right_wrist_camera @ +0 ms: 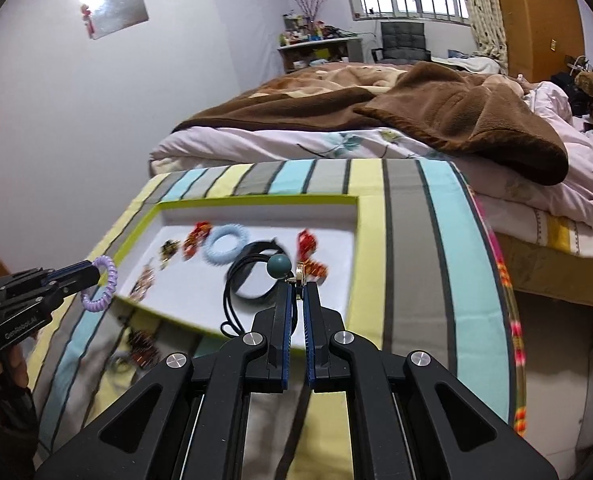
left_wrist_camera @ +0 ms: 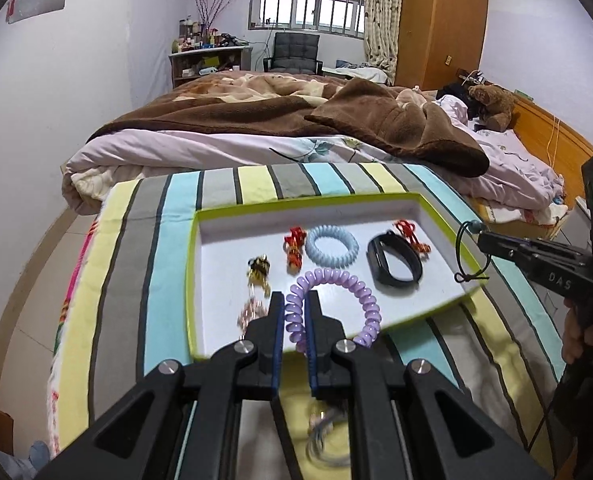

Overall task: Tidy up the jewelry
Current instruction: 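Carry the purple coil and teal charm into the box and open both tools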

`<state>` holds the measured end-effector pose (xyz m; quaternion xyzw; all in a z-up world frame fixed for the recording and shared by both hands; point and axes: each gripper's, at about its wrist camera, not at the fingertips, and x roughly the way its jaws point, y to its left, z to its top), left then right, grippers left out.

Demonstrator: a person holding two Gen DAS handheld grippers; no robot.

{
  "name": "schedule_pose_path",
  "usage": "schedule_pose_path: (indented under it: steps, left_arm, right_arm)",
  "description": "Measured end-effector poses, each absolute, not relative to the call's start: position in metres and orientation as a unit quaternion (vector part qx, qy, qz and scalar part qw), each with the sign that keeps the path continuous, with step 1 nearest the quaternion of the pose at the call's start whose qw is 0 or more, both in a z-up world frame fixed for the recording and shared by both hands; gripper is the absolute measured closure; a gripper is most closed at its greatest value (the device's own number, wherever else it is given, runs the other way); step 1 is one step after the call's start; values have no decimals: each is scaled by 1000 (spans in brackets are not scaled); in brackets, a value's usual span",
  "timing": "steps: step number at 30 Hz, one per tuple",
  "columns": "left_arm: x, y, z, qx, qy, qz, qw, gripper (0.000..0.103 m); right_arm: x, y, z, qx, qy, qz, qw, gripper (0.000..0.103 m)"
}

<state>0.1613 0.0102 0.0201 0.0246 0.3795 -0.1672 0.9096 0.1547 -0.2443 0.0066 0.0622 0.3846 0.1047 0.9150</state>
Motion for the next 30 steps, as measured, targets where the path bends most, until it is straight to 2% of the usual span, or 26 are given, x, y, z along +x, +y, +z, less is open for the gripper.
schedule_pose_path:
  steps: [13,30]
  left_arm:
    - [201,-8,-16,26,425,-180,887,93]
    - [207,-10,-35,16,451,-179,874,92]
  right_arm:
    - [194,-230,-24,-15,442,90,892,97]
    - [200,-219,-34,-50,451,84,887,97]
